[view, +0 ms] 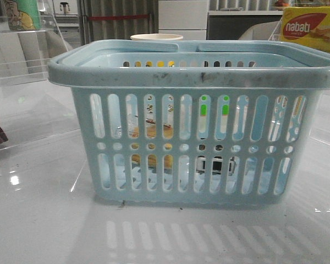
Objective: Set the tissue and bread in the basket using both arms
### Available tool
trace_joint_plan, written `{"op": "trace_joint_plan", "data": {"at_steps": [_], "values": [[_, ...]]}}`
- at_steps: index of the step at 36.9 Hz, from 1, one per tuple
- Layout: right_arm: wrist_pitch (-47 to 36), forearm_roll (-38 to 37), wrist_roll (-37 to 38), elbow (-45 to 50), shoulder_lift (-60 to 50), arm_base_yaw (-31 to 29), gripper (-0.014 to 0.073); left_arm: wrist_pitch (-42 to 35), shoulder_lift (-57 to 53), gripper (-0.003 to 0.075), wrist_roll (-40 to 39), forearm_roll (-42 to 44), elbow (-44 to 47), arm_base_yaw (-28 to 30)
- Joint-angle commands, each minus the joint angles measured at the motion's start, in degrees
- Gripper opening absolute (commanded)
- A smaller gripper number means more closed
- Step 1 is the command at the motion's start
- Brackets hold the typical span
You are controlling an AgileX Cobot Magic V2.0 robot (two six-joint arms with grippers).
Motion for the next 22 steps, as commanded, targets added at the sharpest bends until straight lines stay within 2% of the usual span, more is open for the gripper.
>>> {"op": "trace_joint_plan", "data": {"at_steps": [1, 12, 22], "values": [[-4.15, 1.15, -0.40, -1.61, -0.20, -0.20, 0.0508, -6.77, -7.63, 0.0435, 0.11, -0.58, 6.10, -0.40], [-4.15, 1.15, -0.40, -1.61, -0.20, -0.20, 0.0508, -16.22, -28.78, 0.0435, -0.10, -0.78, 30.99, -0.40], [-4.15, 1.15, -0.40, -1.61, -0.20, -0.20, 0.0508, -21.86, -42.53, 0.0435, -0.18, 0.15, 44.20, -0.40]]}}
